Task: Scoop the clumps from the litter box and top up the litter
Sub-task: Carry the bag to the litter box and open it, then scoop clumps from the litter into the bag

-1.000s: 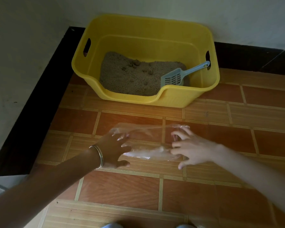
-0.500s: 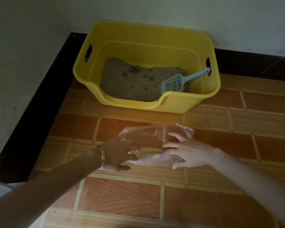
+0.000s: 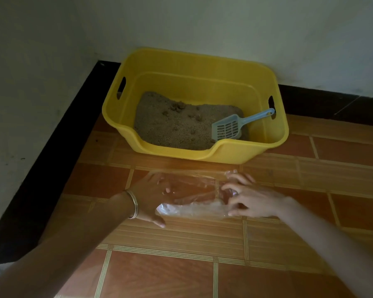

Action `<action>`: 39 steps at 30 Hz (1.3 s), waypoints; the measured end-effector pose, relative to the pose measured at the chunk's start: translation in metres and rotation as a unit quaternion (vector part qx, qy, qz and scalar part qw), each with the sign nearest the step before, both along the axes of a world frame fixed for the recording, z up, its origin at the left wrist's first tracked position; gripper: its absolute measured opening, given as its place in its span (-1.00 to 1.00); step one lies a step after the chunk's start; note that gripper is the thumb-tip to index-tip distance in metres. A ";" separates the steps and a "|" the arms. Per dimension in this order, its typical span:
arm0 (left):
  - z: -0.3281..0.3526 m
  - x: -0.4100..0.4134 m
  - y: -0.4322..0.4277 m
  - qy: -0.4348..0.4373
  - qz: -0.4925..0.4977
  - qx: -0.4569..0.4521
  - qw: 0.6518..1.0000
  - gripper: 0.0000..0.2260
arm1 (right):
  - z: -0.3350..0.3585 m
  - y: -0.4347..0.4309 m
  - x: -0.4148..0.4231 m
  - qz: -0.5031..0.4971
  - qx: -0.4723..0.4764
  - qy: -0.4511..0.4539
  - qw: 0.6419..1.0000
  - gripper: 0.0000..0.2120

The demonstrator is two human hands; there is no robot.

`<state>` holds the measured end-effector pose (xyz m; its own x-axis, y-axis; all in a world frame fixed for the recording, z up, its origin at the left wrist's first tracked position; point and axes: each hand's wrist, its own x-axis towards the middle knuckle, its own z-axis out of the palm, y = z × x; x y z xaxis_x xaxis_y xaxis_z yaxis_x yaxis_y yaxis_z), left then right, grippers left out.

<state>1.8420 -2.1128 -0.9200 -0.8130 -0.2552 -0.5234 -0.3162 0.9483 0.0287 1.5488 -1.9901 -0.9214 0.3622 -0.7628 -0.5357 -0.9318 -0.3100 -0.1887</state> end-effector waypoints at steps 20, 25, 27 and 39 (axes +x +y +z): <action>0.084 0.024 -0.066 0.326 0.006 -0.132 0.936 -0.69 | 0.144 -0.032 0.015 -0.124 -0.272 -0.122 0.946 -0.69; 0.079 0.023 -0.100 0.299 0.089 -0.146 0.939 -0.71 | 0.144 -0.069 -0.014 -0.170 -0.254 -0.093 0.948 -0.70; 0.073 0.016 -0.105 0.289 0.121 -0.141 0.939 -0.67 | 0.135 -0.084 -0.026 -0.185 -0.235 -0.077 0.951 -0.66; 0.065 -0.005 -0.105 0.277 0.210 -0.133 0.928 -0.57 | 0.093 -0.145 -0.064 -0.195 -0.142 0.121 0.963 -0.60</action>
